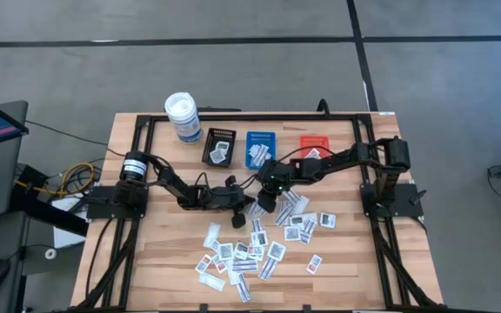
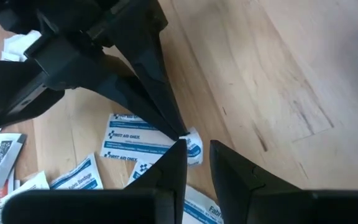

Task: Pick & Place First Aid Supplies
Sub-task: Put the blue bandage into the blue bin

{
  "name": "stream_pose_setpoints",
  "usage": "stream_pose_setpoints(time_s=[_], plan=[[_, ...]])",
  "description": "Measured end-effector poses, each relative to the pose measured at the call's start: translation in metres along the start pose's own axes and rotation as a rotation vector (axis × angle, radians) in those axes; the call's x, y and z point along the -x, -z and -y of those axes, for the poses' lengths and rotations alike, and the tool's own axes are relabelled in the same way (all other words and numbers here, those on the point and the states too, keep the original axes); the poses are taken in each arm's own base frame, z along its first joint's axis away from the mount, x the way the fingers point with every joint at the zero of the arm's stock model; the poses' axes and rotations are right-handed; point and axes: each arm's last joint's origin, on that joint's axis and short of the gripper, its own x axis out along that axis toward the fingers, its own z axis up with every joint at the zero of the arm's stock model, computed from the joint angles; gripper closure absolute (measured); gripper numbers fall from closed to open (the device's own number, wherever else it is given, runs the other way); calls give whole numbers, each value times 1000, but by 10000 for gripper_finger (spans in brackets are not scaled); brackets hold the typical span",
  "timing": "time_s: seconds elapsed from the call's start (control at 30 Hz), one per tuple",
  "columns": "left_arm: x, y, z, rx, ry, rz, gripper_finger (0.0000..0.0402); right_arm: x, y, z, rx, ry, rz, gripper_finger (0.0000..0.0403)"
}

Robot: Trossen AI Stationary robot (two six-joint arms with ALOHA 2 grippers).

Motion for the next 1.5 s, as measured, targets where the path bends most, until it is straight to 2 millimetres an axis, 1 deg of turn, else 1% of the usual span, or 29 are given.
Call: stream_pose_setpoints(time_s=[0.23,0.47,0.57,0.73,0.87,1.0,1.1,1.2,1.3,1.37,1.43,1.5], plan=[[2,-2,4,-5,-41,31,397,0,0,0,0,1,0,339],[2,-3,5,-4,-49,45,396,0,-1,0,1,-2,6,340],[2,-4,4,-2,-63,50,396,0,0,0,1,-2,6,352],[2,-4,4,2,-73,53,389,0,-1,0,19,-2,9,396],[2,-5,4,27,-73,58,382,0,-1,0,43,-1,12,395],[2,-5,4,54,-72,62,364,0,-1,0,59,-3,6,400],[2,-6,4,60,-75,67,342,0,3,0,64,-26,-40,401],[2,-6,3,96,-95,70,316,6,4,-1,119,-49,-72,401],[1,-6,1,139,-90,70,291,11,4,-7,187,-64,-68,402],[0,-6,-1,179,-18,59,277,13,4,-11,255,-77,-51,402],[-1,-6,-1,221,90,40,266,16,2,-18,342,-92,-29,402],[-2,-8,-1,246,146,35,258,18,3,-24,409,-83,-13,402]])
